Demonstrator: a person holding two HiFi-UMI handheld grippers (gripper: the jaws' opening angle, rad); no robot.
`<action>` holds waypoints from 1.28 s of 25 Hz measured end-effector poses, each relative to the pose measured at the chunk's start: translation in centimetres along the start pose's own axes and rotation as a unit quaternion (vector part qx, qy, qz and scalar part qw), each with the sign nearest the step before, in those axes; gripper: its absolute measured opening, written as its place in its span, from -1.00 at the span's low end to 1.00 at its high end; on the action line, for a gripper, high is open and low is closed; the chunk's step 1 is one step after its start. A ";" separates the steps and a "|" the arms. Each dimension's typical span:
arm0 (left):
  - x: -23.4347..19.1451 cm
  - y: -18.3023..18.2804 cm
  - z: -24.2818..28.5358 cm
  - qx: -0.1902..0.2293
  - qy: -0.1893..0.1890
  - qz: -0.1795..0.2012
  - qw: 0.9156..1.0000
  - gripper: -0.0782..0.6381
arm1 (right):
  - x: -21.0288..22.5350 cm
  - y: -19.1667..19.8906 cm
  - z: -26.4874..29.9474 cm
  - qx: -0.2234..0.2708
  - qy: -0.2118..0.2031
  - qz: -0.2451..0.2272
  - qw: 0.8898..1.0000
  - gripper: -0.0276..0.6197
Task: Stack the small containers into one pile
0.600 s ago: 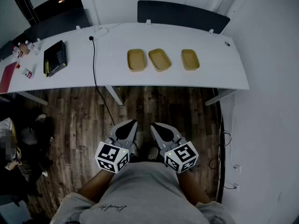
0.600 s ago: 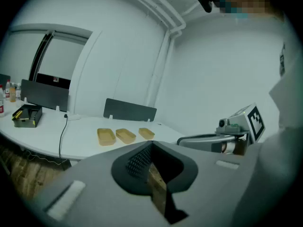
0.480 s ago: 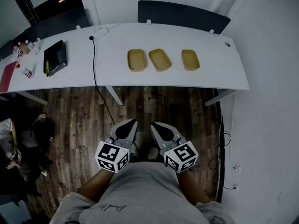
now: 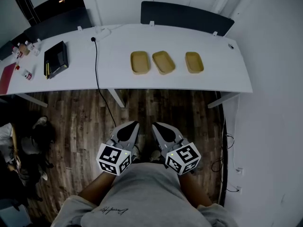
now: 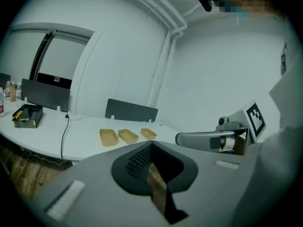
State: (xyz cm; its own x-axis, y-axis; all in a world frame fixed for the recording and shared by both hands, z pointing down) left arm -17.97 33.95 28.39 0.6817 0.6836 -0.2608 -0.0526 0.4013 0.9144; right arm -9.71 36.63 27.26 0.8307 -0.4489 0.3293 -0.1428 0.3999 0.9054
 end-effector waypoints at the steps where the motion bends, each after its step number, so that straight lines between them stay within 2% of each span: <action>1: -0.3 0.0 0.0 0.000 0.001 0.000 1.000 -0.78 | -0.1 -0.2 0.3 0.003 0.001 0.001 1.000 -0.87; 6: -1.7 0.1 -0.7 0.002 0.007 0.003 1.000 -0.78 | -1.3 -0.4 1.5 0.003 0.011 -0.019 1.000 -0.87; 15: -3.6 0.1 -1.4 0.002 0.018 0.004 1.000 -0.78 | -2.4 0.3 3.1 -0.001 0.033 -0.014 0.999 -0.87; 23: -5.2 -0.8 0.2 0.008 0.009 0.002 1.000 -0.78 | -0.1 -0.2 4.9 -0.009 0.043 -0.007 0.999 -0.87; 32: -8.4 -2.3 6.1 -0.001 -0.001 -0.006 1.000 -0.78 | 4.9 -1.9 9.3 -0.020 0.034 -0.026 0.999 -0.87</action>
State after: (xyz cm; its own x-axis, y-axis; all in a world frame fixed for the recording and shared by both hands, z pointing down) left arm -19.11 23.58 30.31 0.6842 0.6772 -0.2707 -0.0462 0.4107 0.9106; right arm -10.39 26.24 29.64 0.8712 -0.4154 0.2616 -0.0775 0.4099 0.9089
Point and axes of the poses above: the fingertips, and each gripper's own axes: z forward along the fingers, x to its right, y out of its underside, the point moved 2 cm from there along -z, backward along the fingers, and after that the axes turned 2 degrees about -x, right-handed, at the moved point
